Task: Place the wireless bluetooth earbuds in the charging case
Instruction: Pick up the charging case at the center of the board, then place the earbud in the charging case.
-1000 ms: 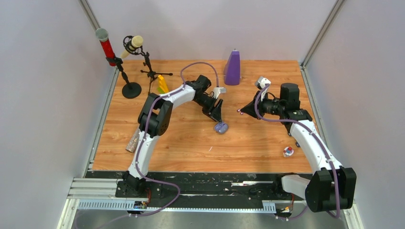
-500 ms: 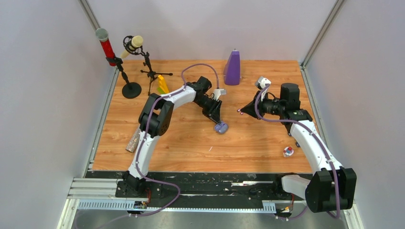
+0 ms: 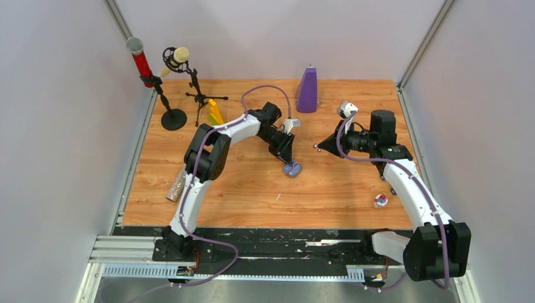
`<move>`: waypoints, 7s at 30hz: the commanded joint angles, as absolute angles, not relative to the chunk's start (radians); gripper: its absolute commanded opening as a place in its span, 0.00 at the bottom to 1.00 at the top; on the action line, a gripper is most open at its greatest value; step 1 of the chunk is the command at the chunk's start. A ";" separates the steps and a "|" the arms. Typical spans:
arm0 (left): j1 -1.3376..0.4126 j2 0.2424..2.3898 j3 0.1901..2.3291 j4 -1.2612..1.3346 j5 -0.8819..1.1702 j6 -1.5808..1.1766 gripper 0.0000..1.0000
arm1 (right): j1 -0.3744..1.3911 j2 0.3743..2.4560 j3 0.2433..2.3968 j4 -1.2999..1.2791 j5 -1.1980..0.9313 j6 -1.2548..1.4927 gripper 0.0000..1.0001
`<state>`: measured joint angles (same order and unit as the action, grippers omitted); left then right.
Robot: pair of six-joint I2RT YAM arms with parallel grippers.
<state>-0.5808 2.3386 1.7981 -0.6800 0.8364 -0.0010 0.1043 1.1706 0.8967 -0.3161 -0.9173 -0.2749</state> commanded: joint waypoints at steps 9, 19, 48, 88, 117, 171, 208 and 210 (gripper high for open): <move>-0.599 2.349 1.809 -0.698 0.837 0.006 0.29 | 0.107 1.150 0.910 -0.289 -0.934 -0.293 0.00; -0.602 2.277 1.856 -0.744 0.749 0.015 0.28 | 0.145 1.139 0.940 -0.330 -0.904 -0.401 0.00; -0.791 1.938 1.780 -0.819 0.361 0.230 0.28 | 0.749 1.116 0.869 -0.419 -0.292 -1.099 0.00; -0.904 1.825 1.700 -0.776 0.302 0.249 0.28 | 0.870 1.084 0.752 -0.297 -0.194 -1.091 0.00; -0.912 1.816 1.689 -0.762 0.265 0.255 0.27 | 0.878 1.101 0.782 -0.362 -0.214 -1.086 0.00; -0.937 1.794 1.669 -0.742 0.236 0.270 0.27 | 0.879 1.089 0.853 -0.378 -0.159 -1.052 0.17; -0.937 1.779 1.695 -0.722 0.194 0.181 0.27 | 0.677 1.092 0.859 -0.305 -0.380 -0.541 0.21; -0.936 1.778 1.698 -0.720 0.184 0.172 0.27 | 0.675 1.099 0.866 -0.303 -0.384 -0.524 0.21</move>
